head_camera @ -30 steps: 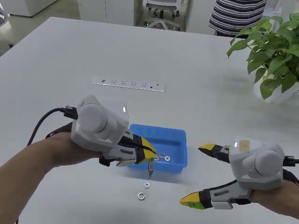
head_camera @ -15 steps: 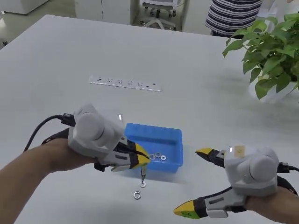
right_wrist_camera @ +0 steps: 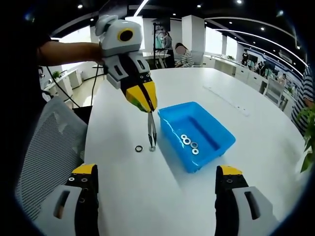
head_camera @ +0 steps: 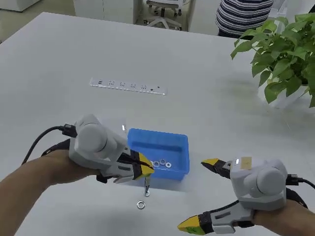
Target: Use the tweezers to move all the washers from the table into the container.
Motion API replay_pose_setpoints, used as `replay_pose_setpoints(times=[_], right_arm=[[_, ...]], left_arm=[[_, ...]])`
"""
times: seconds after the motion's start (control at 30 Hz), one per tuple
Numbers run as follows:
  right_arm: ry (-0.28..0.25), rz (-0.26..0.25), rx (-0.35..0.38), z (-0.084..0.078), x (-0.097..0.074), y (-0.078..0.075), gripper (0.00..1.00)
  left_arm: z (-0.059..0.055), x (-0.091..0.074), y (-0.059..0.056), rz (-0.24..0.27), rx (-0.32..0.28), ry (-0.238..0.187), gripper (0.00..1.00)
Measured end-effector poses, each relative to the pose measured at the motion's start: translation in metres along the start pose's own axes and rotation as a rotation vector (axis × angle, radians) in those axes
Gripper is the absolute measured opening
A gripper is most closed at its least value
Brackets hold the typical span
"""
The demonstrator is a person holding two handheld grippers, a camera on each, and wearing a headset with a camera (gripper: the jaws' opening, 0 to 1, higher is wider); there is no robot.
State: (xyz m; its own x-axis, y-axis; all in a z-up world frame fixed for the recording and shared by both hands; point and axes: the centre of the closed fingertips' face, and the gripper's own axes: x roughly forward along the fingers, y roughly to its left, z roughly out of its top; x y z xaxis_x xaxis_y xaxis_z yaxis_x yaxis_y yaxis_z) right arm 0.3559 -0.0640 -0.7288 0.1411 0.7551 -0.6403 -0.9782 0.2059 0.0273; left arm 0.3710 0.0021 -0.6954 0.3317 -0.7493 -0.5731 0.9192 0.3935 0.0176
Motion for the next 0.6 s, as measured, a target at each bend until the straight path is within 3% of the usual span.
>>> replay_pose_setpoints(times=[0.33,0.6], right_arm=[[-0.001,0.006,-0.005,0.0006,0.0013,0.0020,0.97],[-0.026,0.040,-0.046,0.0054,0.0051,0.0073,0.89]], left_arm=[[0.0010,0.0021,0.0009,0.001,-0.001,-0.010,0.05],[0.0005,0.0016,0.0013,0.003,-0.002,-0.008,0.05]])
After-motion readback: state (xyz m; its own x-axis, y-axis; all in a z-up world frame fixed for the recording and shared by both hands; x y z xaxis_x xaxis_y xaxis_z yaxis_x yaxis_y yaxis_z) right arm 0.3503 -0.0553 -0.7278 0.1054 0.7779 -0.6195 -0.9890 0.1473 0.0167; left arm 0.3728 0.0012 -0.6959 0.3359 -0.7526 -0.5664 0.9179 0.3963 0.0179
